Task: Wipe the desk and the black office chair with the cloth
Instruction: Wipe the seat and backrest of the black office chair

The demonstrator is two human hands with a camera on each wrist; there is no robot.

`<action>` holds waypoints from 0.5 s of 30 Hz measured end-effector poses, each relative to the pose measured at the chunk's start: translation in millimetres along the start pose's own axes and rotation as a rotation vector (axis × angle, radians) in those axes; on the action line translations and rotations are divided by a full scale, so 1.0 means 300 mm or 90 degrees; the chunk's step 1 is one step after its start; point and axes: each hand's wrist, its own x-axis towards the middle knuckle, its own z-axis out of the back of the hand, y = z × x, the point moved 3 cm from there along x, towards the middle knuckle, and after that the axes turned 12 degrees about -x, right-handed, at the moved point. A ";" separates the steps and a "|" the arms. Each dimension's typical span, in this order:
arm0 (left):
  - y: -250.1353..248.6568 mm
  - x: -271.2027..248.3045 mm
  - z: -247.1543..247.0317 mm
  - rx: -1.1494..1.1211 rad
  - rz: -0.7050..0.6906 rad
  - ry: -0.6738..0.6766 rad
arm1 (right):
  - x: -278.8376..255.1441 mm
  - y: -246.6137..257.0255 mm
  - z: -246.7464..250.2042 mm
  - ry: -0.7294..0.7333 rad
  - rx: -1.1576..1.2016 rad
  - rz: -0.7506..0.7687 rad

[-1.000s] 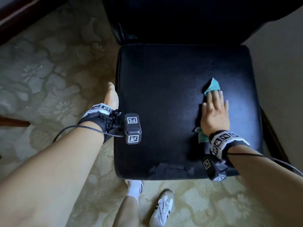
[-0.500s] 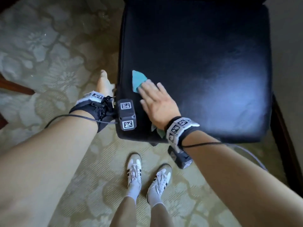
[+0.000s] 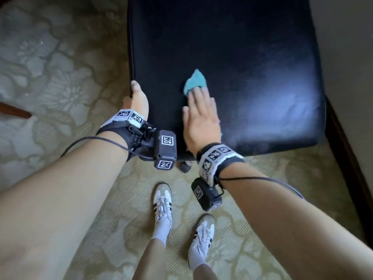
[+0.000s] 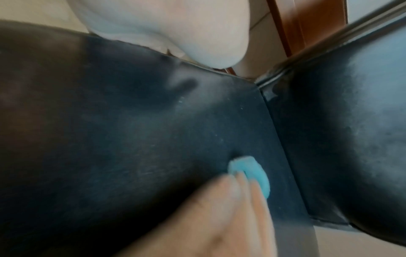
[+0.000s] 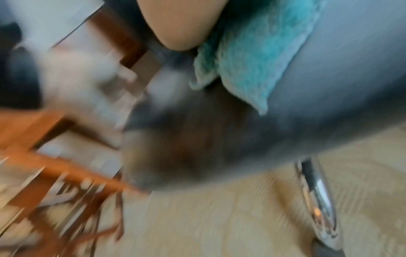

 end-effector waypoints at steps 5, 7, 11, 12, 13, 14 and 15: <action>0.154 -0.095 0.113 -0.029 0.070 -0.068 | -0.148 0.098 -0.008 0.044 0.015 0.282; 0.217 -0.073 0.159 -0.026 0.078 -0.079 | -0.152 -0.054 0.009 -0.008 -0.060 0.320; 0.316 -0.027 0.188 -0.084 0.132 -0.058 | -0.172 -0.416 0.049 -0.020 -0.108 0.075; 0.331 -0.030 0.188 -0.097 0.148 -0.047 | -0.187 -0.439 0.054 -0.007 -0.090 0.009; 0.349 -0.030 0.183 -0.112 0.160 -0.024 | -0.199 -0.435 0.046 -0.003 -0.065 -0.045; 0.369 -0.013 0.174 -0.133 0.158 -0.004 | -0.200 -0.400 0.037 0.000 -0.048 -0.073; 0.376 -0.003 0.164 -0.157 0.150 0.011 | -0.204 -0.329 0.031 -0.007 -0.039 -0.074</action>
